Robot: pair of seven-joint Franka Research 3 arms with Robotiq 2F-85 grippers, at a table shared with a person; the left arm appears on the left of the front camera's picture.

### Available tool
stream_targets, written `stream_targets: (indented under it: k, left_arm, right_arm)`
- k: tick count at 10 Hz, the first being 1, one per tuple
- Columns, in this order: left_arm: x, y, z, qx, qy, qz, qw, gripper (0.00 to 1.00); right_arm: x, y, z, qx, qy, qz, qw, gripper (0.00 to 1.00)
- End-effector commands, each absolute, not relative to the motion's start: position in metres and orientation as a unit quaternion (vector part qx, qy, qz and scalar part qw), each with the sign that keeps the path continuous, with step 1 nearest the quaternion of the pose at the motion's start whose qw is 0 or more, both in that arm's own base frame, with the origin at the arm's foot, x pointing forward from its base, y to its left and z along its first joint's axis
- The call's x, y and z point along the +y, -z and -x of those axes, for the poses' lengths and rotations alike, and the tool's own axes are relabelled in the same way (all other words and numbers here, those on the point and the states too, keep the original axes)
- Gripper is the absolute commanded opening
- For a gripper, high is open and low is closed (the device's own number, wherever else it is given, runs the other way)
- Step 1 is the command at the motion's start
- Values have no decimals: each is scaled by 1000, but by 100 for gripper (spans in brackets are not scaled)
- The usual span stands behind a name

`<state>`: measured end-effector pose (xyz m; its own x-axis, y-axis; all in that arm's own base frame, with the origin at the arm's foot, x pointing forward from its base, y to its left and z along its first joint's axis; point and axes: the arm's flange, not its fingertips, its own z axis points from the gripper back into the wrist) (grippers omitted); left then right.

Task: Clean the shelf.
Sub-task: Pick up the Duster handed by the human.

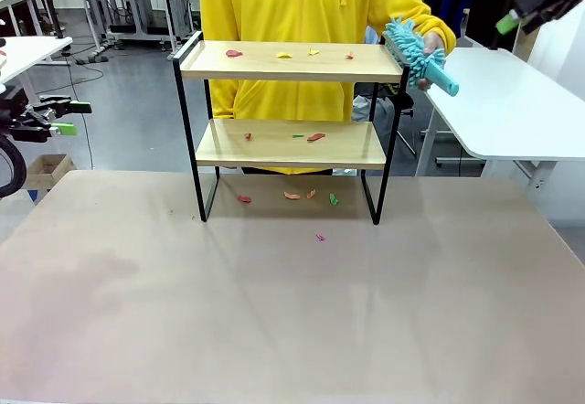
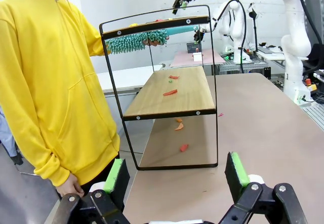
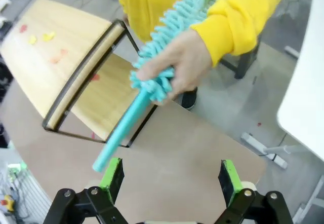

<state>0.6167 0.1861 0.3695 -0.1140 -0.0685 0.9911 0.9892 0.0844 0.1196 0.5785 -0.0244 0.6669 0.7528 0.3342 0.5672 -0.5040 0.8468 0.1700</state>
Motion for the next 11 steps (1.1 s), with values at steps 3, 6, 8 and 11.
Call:
stream_targets:
  k: [3, 6, 8, 11]
  left_arm:
    - [186, -372, -617, -533, 524, 430, 506, 100]
    - [186, -372, -617, -533, 524, 430, 506, 100]
    - [186, -372, -617, -533, 524, 430, 506, 100]
    - [186, -372, -617, -533, 524, 430, 506, 100]
  right_arm:
    - [75, -684, -558, -243, -138, -73, 957, 100]
    - [108, -667, -545, -258, -87, -38, 961, 100]
    - [115, -643, -539, -255, -69, -16, 964, 100]
    - [123, -598, -537, -229, -64, 2, 971, 100]
